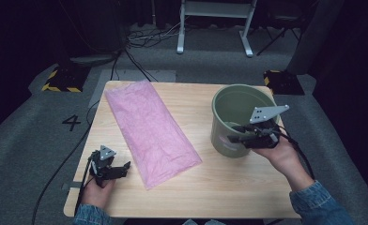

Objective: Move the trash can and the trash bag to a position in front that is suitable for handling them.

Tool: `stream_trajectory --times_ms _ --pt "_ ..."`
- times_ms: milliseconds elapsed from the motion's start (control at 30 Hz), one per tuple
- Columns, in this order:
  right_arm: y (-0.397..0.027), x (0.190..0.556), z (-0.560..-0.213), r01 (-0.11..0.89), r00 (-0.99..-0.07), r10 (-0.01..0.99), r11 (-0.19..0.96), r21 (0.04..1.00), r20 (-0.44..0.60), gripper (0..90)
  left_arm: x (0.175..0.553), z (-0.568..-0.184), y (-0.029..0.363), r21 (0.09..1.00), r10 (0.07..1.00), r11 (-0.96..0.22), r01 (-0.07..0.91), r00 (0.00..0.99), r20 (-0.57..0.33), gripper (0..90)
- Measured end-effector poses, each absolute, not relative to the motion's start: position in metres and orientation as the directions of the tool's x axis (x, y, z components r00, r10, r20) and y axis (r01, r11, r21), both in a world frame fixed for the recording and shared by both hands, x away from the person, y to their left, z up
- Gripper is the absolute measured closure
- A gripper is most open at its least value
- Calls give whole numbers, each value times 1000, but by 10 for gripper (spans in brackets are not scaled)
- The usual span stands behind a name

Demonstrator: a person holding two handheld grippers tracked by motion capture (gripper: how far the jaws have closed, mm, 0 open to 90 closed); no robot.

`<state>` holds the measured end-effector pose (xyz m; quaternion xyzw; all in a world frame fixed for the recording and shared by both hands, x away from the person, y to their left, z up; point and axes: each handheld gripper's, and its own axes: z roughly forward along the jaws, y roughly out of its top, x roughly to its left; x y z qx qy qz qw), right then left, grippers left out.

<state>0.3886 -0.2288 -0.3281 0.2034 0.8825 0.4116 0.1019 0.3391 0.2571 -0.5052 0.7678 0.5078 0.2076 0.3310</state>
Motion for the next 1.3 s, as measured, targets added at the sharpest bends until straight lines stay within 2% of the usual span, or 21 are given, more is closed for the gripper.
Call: stream_trajectory --times_ms 267,600,733,867,1300 --pt "-221 358 -329 277 -920 390 564 778 44 585 342 -505 257 719 920 -264 643 392 -12 167" --pt "-209 314 -328 216 -946 322 597 773 15 565 344 -505 256 720 918 -267 640 396 -13 168" --pt "-206 299 -327 231 -947 319 601 765 35 552 344 -505 256 721 918 -267 640 396 -12 168" --pt "-203 283 -328 206 -958 282 584 785 41 557 344 -505 256 720 917 -268 640 398 -12 169" --pt "-192 254 -324 168 -979 193 621 766 58 569 344 -505 256 721 918 -266 640 396 -13 169"
